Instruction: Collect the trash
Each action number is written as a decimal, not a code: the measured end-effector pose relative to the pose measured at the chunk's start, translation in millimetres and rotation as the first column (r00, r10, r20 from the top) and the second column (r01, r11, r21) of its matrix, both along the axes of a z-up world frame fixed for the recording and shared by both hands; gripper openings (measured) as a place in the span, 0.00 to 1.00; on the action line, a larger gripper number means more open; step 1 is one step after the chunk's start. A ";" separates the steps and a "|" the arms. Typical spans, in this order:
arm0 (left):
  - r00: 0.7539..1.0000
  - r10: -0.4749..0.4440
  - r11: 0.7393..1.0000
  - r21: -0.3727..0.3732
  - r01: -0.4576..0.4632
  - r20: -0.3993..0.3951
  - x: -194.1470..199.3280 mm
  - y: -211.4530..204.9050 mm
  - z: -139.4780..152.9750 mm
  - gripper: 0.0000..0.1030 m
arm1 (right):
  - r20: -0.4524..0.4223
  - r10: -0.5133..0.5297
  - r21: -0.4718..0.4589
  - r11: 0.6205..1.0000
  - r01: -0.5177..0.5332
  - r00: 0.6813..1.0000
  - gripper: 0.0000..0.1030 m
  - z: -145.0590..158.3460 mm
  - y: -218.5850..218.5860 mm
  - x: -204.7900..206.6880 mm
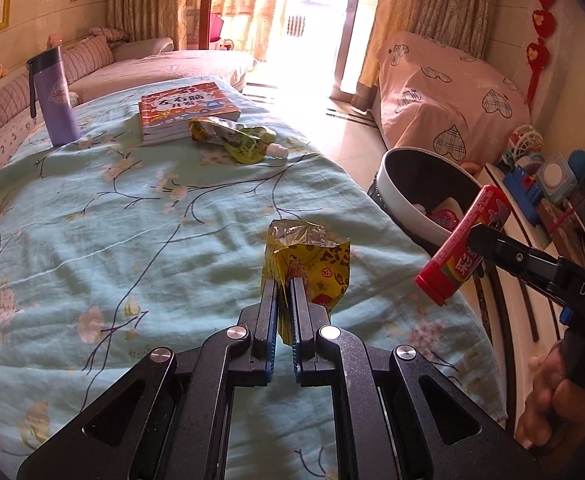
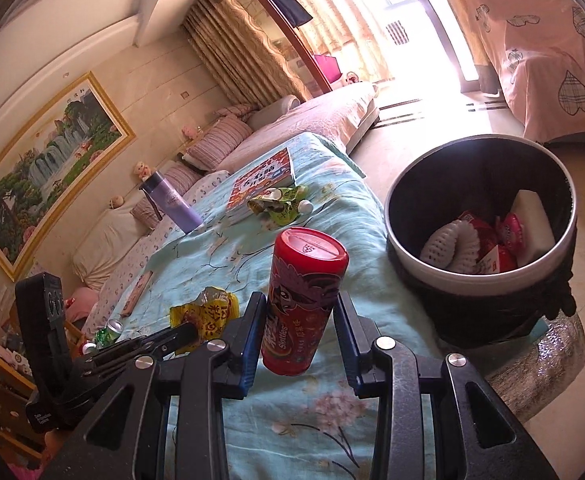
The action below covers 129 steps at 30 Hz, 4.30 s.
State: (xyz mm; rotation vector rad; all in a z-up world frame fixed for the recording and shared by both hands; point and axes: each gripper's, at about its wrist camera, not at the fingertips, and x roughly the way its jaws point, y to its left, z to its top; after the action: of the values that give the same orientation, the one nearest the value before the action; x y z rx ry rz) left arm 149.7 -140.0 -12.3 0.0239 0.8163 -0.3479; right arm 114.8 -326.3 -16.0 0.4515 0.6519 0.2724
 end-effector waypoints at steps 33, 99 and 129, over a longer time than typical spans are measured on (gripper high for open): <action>0.979 -0.203 0.979 -0.001 0.203 0.031 26.1 -101.1 28.1 0.05 | 0.051 -0.175 0.024 0.984 0.174 0.983 0.34 16.5 -91.1 -5.1; 0.968 -0.247 0.966 0.067 0.249 -0.037 84.6 -174.8 5.0 0.51 | -0.090 -0.218 -0.106 0.972 0.208 0.972 0.56 -3.0 -133.8 55.2; 0.918 0.287 0.958 -0.098 -0.270 0.272 -106.8 100.4 23.4 0.94 | 0.381 -0.045 -0.261 0.953 0.154 0.923 1.00 56.9 85.4 -87.9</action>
State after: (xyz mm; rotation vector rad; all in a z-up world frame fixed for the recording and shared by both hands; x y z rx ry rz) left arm 42.9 -39.6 11.0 -0.0956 0.5138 -0.0931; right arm 26.9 -241.0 40.8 0.1447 0.2861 0.1552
